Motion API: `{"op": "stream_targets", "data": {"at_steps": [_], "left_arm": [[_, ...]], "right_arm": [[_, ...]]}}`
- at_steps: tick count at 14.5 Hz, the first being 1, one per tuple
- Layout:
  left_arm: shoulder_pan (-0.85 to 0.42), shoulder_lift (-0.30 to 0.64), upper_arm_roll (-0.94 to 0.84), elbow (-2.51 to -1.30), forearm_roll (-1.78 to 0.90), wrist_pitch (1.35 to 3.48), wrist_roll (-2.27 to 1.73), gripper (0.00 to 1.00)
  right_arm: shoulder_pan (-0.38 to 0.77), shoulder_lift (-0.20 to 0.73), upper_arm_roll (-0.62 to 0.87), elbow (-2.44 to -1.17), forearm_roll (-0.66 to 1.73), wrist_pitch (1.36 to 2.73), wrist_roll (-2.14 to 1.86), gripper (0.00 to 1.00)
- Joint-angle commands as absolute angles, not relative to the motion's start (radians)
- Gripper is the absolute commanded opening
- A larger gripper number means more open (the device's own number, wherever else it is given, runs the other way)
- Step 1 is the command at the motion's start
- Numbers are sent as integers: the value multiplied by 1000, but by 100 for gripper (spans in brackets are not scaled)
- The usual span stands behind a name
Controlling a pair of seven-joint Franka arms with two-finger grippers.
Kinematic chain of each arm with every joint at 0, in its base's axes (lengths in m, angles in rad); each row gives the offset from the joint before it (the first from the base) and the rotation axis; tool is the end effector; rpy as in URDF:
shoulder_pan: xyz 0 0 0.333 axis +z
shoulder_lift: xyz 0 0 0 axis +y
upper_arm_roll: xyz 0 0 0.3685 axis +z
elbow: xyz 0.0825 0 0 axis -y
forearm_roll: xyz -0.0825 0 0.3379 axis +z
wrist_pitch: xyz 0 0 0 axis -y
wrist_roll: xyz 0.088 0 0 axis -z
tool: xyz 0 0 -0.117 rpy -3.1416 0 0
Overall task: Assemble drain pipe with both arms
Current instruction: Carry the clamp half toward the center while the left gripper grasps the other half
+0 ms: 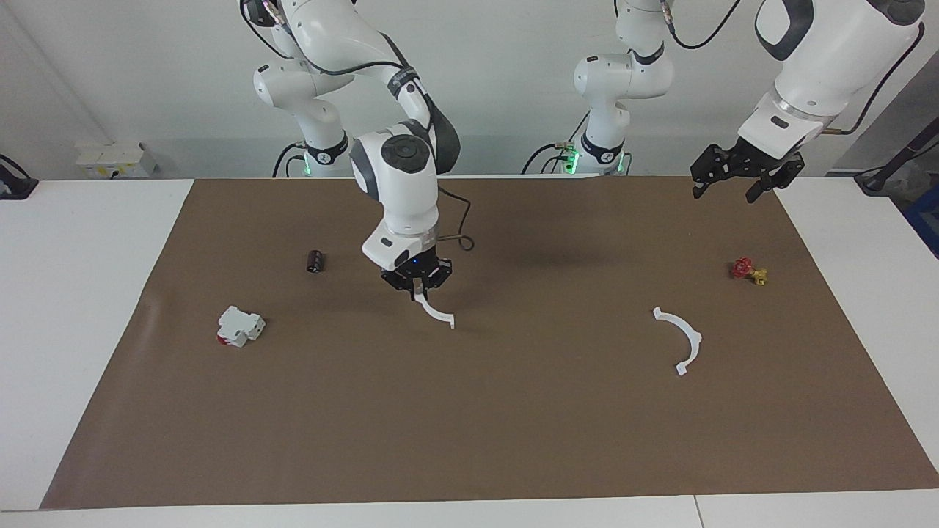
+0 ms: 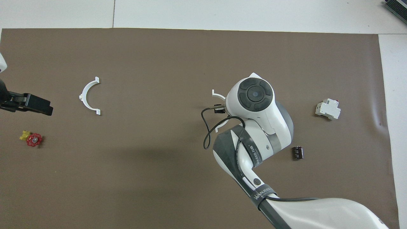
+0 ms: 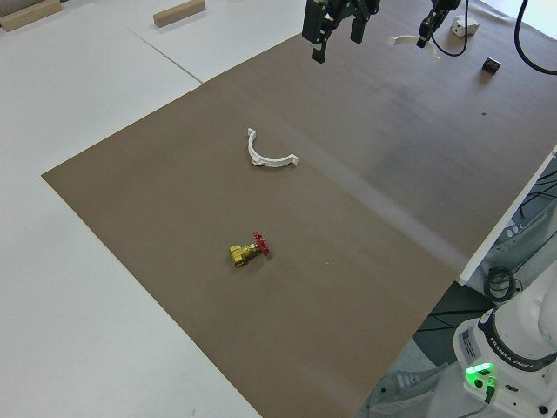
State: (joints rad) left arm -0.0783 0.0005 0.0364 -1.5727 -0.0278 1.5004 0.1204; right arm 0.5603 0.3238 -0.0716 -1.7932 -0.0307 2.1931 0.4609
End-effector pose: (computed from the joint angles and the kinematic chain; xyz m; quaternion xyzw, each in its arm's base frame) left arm 0.4995 -0.0244 0.6601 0.9959 -0.0815 -0.0358 0.0153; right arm 0.5490 0.2958 0.4416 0.9987 0.0246 0.0451 0.0039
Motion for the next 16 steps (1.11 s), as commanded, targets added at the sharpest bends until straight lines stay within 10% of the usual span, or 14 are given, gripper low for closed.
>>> {"op": "stream_targets", "data": {"at_steps": [1,16], "left_arm": [[-55,-23,31,-1615,-14,1545,121,100],[-17,124,31,-1867,-12,2044,124,99]], "right_arm": [[601,374,-68,-1796,-8,2262,506,0],[699,448,-69,-1815,-26,2353,654,0]]}}
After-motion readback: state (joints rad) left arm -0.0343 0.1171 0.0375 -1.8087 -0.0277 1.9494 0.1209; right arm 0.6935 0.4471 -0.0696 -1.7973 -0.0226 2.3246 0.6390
